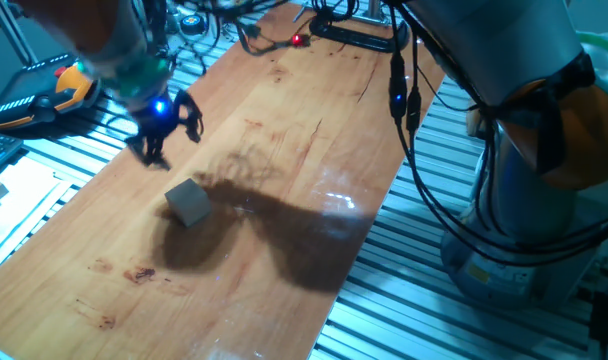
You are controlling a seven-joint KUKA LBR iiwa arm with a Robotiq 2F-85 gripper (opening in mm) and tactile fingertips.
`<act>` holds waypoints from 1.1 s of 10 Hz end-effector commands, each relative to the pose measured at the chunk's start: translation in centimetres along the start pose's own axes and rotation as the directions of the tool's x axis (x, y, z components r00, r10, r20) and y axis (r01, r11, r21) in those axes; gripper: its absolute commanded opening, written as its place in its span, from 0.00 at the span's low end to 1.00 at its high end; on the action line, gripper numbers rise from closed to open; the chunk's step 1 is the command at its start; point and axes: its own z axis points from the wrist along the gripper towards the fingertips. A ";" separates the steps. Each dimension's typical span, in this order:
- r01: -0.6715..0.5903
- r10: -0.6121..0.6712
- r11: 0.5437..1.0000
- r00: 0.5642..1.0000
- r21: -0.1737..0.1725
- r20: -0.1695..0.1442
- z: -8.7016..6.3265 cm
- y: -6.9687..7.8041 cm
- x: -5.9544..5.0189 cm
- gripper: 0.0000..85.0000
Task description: Pick up the small block on the left and move it to the right
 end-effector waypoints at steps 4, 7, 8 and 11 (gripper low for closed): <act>0.349 -0.349 0.937 0.937 -0.003 0.004 -0.9 -8.0 -2.5 0.01; 0.407 -0.407 0.913 0.913 -0.007 0.000 -2.1 -11.8 -2.8 0.01; 0.411 -0.411 0.912 0.912 0.007 0.005 -2.3 -12.2 -2.8 0.01; 0.417 -0.417 0.909 0.909 -0.005 0.013 -2.3 -12.8 -2.4 0.01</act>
